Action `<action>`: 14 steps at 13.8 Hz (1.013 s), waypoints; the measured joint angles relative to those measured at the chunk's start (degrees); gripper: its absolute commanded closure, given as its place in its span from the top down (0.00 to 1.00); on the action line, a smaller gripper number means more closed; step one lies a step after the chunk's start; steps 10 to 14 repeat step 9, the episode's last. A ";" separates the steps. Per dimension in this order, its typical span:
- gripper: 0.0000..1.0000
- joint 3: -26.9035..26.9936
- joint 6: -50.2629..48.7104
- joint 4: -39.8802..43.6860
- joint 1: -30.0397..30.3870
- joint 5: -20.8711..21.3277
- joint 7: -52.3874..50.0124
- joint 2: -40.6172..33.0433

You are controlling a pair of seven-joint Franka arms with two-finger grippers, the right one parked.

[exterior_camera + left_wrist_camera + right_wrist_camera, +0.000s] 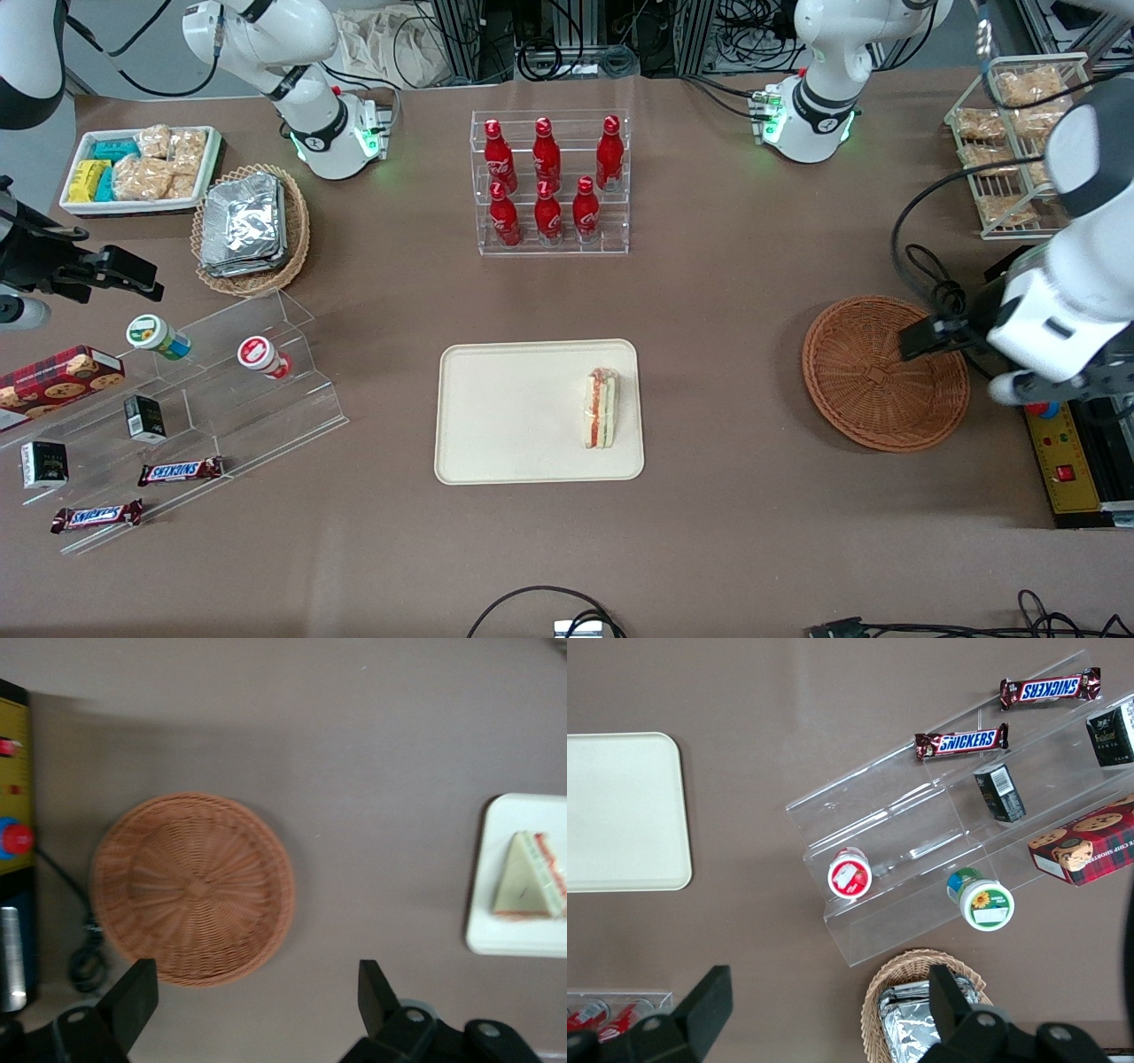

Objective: Place sandwich from basket to tray

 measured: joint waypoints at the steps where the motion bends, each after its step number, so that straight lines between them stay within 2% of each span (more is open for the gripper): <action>1: 1.00 2.44 -0.80 -1.39 -1.02 -0.22 2.79 -2.14; 3: 1.00 5.08 -2.78 -3.76 -2.27 -0.30 6.90 -6.10; 8: 1.00 5.52 -5.55 -9.11 -2.88 -0.40 8.83 -14.29; 14: 1.00 5.55 -5.73 -9.54 -2.89 -0.57 8.83 -15.17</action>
